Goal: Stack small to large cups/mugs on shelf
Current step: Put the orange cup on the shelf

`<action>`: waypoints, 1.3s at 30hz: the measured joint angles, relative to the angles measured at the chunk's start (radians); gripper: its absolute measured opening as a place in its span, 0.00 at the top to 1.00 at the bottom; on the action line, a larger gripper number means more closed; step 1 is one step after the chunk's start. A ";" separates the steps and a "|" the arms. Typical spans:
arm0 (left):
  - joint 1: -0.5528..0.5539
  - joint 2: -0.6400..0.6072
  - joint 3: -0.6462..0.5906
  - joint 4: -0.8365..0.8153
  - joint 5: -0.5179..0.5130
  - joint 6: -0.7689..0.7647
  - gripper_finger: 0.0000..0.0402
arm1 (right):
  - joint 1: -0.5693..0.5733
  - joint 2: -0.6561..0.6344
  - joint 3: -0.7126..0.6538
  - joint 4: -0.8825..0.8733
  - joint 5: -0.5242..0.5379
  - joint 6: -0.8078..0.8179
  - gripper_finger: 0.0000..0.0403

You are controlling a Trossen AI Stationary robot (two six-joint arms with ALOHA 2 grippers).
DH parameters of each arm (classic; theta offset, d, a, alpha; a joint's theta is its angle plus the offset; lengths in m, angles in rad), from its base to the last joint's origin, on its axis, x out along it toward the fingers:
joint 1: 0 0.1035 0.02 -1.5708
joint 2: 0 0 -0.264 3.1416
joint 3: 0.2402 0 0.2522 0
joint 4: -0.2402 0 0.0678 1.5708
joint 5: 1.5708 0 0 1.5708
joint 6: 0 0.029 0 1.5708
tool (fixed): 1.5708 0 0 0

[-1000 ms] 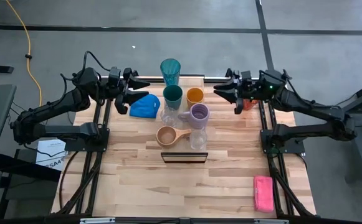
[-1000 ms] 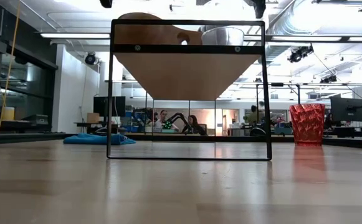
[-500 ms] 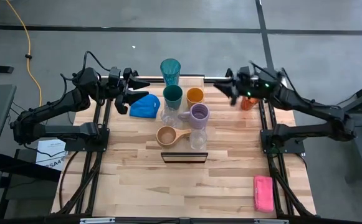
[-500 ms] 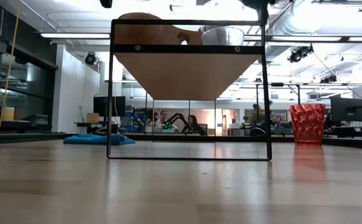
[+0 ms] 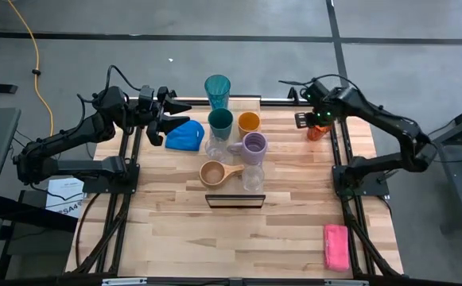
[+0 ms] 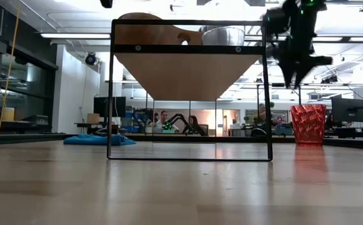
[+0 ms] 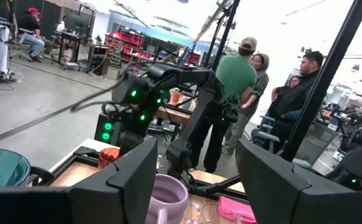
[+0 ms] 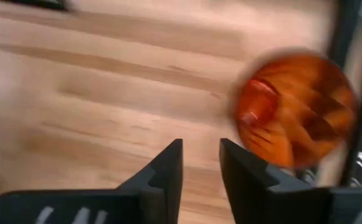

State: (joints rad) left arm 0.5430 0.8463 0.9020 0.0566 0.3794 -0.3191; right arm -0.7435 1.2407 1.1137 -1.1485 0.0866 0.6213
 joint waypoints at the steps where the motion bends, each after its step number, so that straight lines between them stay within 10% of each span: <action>1: 0.000 0.000 0.000 0.000 0.000 0.000 0.48 | -0.009 0.004 -0.016 -0.013 0.016 0.012 0.74; 12: 0.000 0.000 0.000 0.000 0.000 0.000 0.49 | -0.004 -0.108 -0.056 -0.204 0.199 0.328 0.45; 21: 0.000 0.000 0.000 0.000 0.000 0.000 0.49 | -0.010 -0.156 -0.075 -0.168 0.373 0.594 0.44; 39: 0.000 0.000 0.000 0.000 -0.060 0.035 0.48 | -0.044 -0.188 -0.450 0.237 0.343 0.909 0.44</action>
State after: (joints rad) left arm 0.5430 0.8467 0.9020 0.0566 0.3195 -0.2846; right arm -0.7877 1.0531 0.6638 -0.9112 0.4294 1.5299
